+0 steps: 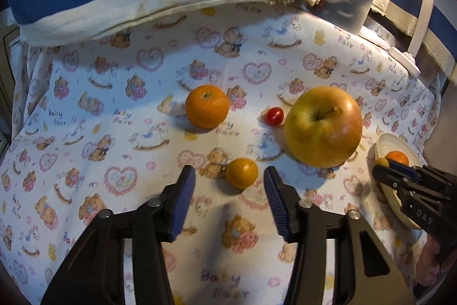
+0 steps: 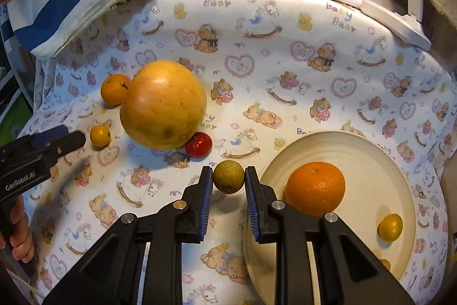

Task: Organize fruits
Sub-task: 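Close the left tool on the small orange while the right tool lifts its fruit, then carry the small orange with the left tool over the plate while the right tool carries its fruit there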

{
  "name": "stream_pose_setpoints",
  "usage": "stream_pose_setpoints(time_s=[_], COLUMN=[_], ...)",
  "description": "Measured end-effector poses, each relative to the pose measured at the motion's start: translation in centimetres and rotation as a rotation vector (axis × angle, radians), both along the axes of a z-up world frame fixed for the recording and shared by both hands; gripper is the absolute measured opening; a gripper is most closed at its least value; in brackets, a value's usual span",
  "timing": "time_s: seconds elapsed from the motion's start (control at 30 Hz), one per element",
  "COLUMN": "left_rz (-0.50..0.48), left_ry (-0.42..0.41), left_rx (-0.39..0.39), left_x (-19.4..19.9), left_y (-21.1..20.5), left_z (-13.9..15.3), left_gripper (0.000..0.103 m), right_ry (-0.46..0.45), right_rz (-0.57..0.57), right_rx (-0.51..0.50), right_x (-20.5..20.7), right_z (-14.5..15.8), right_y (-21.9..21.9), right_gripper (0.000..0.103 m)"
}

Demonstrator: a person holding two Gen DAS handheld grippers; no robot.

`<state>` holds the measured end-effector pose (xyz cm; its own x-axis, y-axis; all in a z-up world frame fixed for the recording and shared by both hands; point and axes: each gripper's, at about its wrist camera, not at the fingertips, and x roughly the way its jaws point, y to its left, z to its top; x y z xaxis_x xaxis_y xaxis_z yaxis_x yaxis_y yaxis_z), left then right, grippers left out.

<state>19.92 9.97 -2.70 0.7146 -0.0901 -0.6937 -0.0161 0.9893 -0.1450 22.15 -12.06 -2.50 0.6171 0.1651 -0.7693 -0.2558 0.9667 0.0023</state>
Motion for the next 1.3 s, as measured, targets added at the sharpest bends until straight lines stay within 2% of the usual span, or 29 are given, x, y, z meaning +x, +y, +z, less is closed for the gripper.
stream_pose_setpoints(time_s=[0.07,0.2,0.27,0.37,0.53,0.63,0.73,0.9,1.0,1.1,1.17,1.3], left_rz=[0.001,0.02,0.032,0.009,0.025,0.006,-0.01,-0.055,-0.068,-0.072,-0.07,-0.101], left_ry=[-0.007,0.038,0.048,0.045,0.014,0.028,0.033,0.075,0.096,0.065,0.021,-0.041], left_rx=[-0.017,-0.06,-0.07,-0.055,-0.046,-0.062,-0.046,-0.048,-0.028,-0.035,-0.006,0.106], left_x=[0.4,1.5,1.8,1.8,1.5,1.8,1.9,2.5,2.8,2.3,1.6,-0.1], left_y=[0.0,0.5,0.6,0.0,0.1,0.1,-0.4,-1.0,-1.5,-1.4,-1.7,-3.3], left_z=[0.0,-0.9,-1.2,-1.3,-0.9,-1.1,-1.1,-1.7,-2.0,-1.6,-1.0,0.0], left_gripper=[0.047,0.045,0.037,0.035,0.03,0.029,0.029,0.029,0.026,0.026,0.026,0.026], right_ry=[-0.002,-0.013,-0.016,-0.016,-0.03,-0.042,-0.047,-0.083,-0.121,-0.088,-0.104,-0.139], right_rz=[0.007,0.0,-0.013,-0.03,-0.041,-0.048,-0.049,-0.052,-0.1,-0.124,-0.16,-0.188], right_rx=[0.013,0.044,0.044,0.049,0.044,0.055,0.074,0.012,0.079,0.134,0.158,0.204], right_x=[0.0,0.1,0.2,0.1,-0.3,-0.7,-1.4,-3.1,-4.3,-4.0,-4.1,-4.7], right_z=[0.0,0.2,0.2,0.2,0.6,1.4,2.3,3.2,3.5,3.7,4.3,5.9], right_y=[0.1,-0.5,-0.8,-1.3,-1.7,-2.5,-3.7,-6.2,-8.9,-11.0,-12.2,-14.3], right_gripper=[0.024,0.024,0.024,0.024,0.024,0.024,0.024,0.024,0.024,0.024,0.024,0.024])
